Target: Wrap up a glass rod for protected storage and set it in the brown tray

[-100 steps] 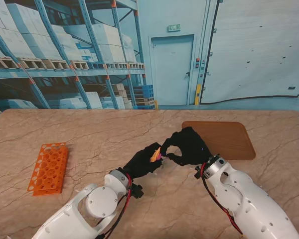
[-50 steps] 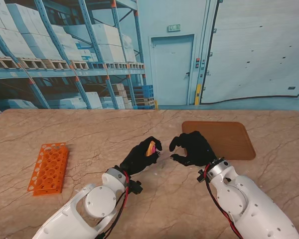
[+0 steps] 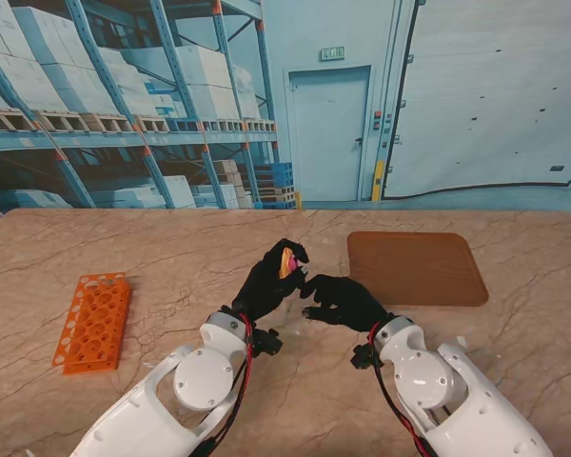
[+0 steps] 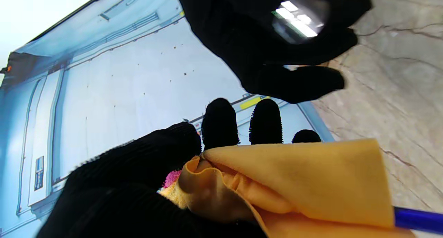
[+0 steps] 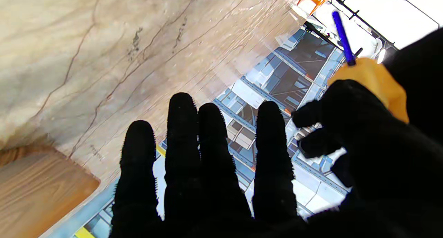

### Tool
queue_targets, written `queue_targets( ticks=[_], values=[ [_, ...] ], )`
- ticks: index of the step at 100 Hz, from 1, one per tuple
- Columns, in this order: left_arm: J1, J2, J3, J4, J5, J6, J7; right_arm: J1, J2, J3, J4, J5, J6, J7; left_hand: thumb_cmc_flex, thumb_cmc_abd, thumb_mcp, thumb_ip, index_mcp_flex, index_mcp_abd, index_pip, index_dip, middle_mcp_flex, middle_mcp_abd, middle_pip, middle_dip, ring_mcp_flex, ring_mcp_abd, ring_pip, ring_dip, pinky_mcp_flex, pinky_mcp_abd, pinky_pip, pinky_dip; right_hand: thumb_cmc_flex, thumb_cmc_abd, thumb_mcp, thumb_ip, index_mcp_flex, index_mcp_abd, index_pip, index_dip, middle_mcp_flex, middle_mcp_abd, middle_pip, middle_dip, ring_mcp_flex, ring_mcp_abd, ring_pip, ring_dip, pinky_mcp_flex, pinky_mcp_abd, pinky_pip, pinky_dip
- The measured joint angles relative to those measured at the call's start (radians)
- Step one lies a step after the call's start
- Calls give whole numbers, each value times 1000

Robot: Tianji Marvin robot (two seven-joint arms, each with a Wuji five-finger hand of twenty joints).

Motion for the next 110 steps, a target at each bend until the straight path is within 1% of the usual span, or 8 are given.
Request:
queue_targets(
  ticks=[17, 37, 57, 70, 82, 92, 104, 110],
  values=[
    [-17, -14, 2, -3, -52, 1, -8, 17, 0, -32, 0, 92, 48, 61, -10, -13, 49, -68, 0, 27, 0, -53, 6, 50, -201, -228, -69, -21, -146, -105, -92, -35, -95, -69, 0, 0, -26, 0, -68, 0, -25, 0, -40, 0, -25, -15, -6, 13, -73, -38, 1, 1, -9, 0],
    [-23, -15, 9, -13, -73, 13, -23, 43, -8, -65, 4, 217, 97, 89, -8, -10, -8, -92, -18, -17, 0, -53, -46, 37, -334, -359, -216, -106, -250, -153, -222, -81, -170, -92, 0, 1, -66, 2, -187, 5, -66, -30, -107, 1, -92, -64, -18, 26, -241, -130, 11, 1, -61, -6],
    [-23, -19, 12, -16, -101, 30, -28, 56, -23, -70, 1, 317, 132, 103, -7, 3, -56, -103, -30, -41, 0, -61, -57, 21, -382, -427, -269, -138, -273, -165, -234, -93, -296, -126, 0, 1, -83, 3, -263, 32, -79, -51, -167, 1, -116, -85, -55, 24, -304, -181, 7, -27, -119, -23],
    [-23, -21, 12, -17, -106, 30, -27, 61, -35, -71, -3, 426, 162, 100, -7, 3, -72, -103, -30, -51, 0, -63, -57, 12, -387, -431, -281, -148, -281, -171, -257, -136, -349, -139, 9, 1, -82, 3, -263, 39, -63, -52, -167, 1, -116, -85, -55, 10, -305, -183, 22, -54, -130, -33],
    [-23, -23, 12, -18, -108, 31, -20, 70, -45, -79, 1, 426, 166, 82, -7, 14, -75, -103, -30, -51, 0, -63, -57, 12, -387, -432, -281, -149, -281, -171, -267, -149, -389, -139, 9, 1, -57, 4, -248, 47, -27, -52, -167, 0, -115, -85, -55, 2, -305, -185, 30, -65, -136, -34],
    [-23, -24, 12, -19, -110, 32, -15, 75, -54, -78, 6, 461, 177, 73, 5, 14, -85, -103, -30, -53, 0, -63, -57, 12, -387, -432, -292, -155, -283, -171, -267, -170, -396, -139, 10, 1, -27, 4, -187, -33, 10, -51, -140, -1, -115, -85, -54, -5, -305, -193, 30, -65, -138, -34],
    [-23, -26, 13, -19, -110, 32, -13, 71, -60, -67, -8, 523, 213, 75, 6, 15, -96, -103, -30, -68, 0, -63, -78, 4, -392, -432, -294, -156, -283, -171, -240, -154, -393, -138, 20, 1, 15, 4, -74, -136, 47, -54, -87, -1, -116, -96, -29, -10, -309, -195, 28, -60, -156, -43],
    [-23, -27, 14, -18, -109, 32, -12, 66, -62, -59, -21, 531, 223, 80, 16, 24, -102, -103, -30, -76, 0, -63, -78, 0, -392, -432, -295, -157, -283, -171, -229, -153, -389, -134, 53, 2, 18, -54, -44, -144, 111, -110, -49, -9, -127, -98, -3, -16, -312, -195, 22, -52, -168, -43]
  ],
)
